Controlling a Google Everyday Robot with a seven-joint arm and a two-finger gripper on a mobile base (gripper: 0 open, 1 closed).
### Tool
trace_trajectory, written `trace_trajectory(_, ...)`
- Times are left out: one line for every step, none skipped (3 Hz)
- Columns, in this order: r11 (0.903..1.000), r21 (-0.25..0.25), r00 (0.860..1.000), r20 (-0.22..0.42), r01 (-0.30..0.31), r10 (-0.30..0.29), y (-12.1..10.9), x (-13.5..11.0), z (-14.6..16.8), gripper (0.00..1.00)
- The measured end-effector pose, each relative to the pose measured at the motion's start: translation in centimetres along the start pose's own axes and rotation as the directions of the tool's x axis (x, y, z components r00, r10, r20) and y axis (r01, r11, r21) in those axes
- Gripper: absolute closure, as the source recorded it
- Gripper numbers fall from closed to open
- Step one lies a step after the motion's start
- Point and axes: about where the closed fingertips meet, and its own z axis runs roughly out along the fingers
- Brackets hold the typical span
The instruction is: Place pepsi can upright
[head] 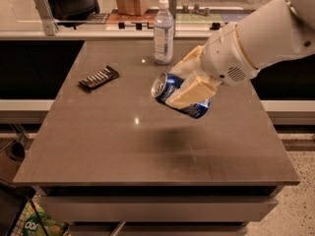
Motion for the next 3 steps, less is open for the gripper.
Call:
trace_trajectory(0.9998,0.019,0.993,0.114,0.009,-0.012,0.2,-1.0,-0.2,1.0)
trace_trajectory(0.9987,0.044,0.971,0.236,0.026,-0.035,-0.1,-2.9,0.2,1.0)
trace_trajectory(0.9984,0.052,0.942,0.334,0.021,-0.037,-0.4,-4.4,1.1,1.0)
